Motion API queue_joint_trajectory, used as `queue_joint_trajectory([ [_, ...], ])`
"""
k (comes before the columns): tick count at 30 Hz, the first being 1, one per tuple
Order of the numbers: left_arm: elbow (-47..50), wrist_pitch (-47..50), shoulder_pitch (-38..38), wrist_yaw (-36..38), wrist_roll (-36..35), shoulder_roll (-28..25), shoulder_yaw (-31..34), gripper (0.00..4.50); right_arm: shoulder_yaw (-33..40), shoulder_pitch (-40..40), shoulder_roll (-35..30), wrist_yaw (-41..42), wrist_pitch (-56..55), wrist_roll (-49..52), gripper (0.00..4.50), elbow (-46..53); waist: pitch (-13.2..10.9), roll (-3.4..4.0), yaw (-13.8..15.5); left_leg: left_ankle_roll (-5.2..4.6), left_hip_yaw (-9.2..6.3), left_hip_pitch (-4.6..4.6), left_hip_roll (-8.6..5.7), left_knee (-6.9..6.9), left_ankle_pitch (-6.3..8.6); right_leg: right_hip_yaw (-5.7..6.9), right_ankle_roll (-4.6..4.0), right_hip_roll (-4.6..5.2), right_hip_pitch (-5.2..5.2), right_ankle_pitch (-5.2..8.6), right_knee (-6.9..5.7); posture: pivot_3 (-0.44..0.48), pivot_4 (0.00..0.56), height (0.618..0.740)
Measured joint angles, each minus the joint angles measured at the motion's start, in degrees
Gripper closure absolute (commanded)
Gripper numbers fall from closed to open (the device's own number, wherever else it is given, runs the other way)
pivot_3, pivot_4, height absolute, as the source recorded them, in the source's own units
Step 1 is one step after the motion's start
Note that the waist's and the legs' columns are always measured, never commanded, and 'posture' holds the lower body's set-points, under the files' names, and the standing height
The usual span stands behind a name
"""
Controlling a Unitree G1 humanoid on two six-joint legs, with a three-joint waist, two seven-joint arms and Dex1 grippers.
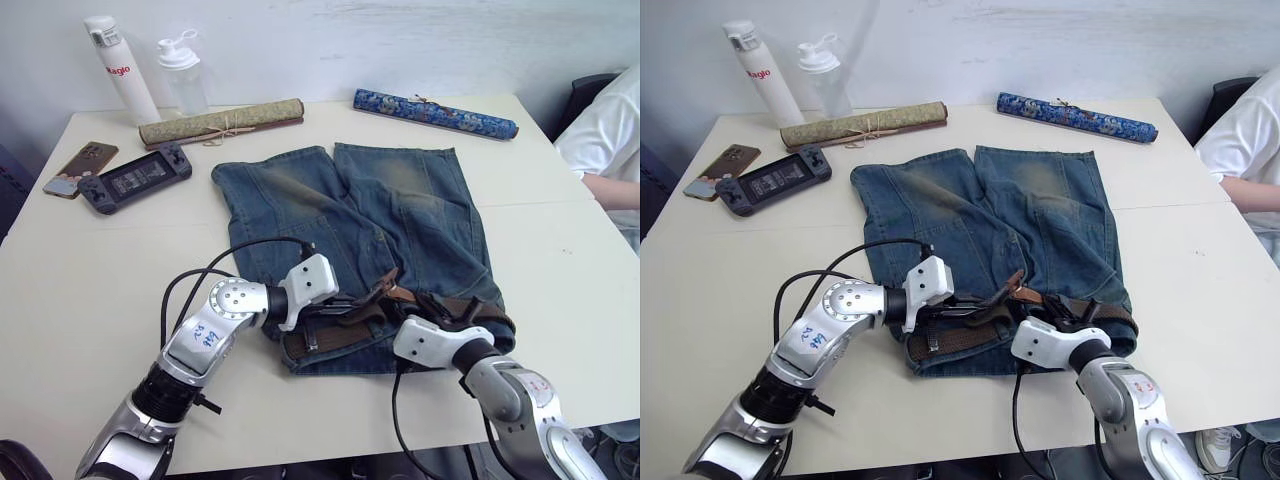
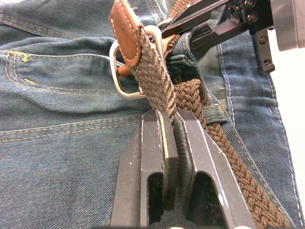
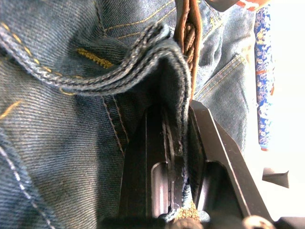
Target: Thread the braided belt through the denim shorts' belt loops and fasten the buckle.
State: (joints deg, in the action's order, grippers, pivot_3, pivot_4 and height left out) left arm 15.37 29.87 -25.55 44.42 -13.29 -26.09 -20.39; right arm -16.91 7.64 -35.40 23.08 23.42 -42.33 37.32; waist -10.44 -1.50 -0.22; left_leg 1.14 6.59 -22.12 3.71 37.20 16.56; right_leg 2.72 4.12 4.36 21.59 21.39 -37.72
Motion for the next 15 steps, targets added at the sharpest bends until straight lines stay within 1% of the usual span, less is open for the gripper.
queue_joint_trajectory([
  [7, -0.6, -0.4, -0.5, 1.5, 0.5, 0.1, -0.4, 4.5, -0.4, 0.0, 0.0, 0.0, -2.4, -4.6, 4.48, -1.5, 0.0, 0.0, 0.0, 0.0, 0.0, 0.0, 0.0, 0.04, 0.0, -0.01, 0.0, -0.01, 0.0, 0.0, -0.04, 0.0, 0.15, 0.737],
  [12, -0.6, -0.2, -0.5, 1.9, 0.5, 0.0, -0.4, 4.5, -0.6, 0.2, -4.1, 1.9, -6.5, -9.3, 4.48, -2.3, 0.0, -0.01, 0.0, 0.0, 0.01, 0.02, -0.01, 0.05, 0.0, -0.01, 0.01, -0.05, -0.01, 0.0, -0.04, 0.0, 0.15, 0.737],
  [15, -0.6, 0.1, -0.5, 2.1, 0.5, 0.0, -0.4, 4.5, -0.2, 0.3, -4.8, 2.9, -8.2, -10.6, 4.48, -2.5, 0.0, -0.01, 0.1, 0.01, 0.01, 0.02, 0.0, 0.06, -0.01, -0.01, 0.01, -0.06, -0.02, 0.0, -0.04, 0.0, 0.15, 0.737],
])
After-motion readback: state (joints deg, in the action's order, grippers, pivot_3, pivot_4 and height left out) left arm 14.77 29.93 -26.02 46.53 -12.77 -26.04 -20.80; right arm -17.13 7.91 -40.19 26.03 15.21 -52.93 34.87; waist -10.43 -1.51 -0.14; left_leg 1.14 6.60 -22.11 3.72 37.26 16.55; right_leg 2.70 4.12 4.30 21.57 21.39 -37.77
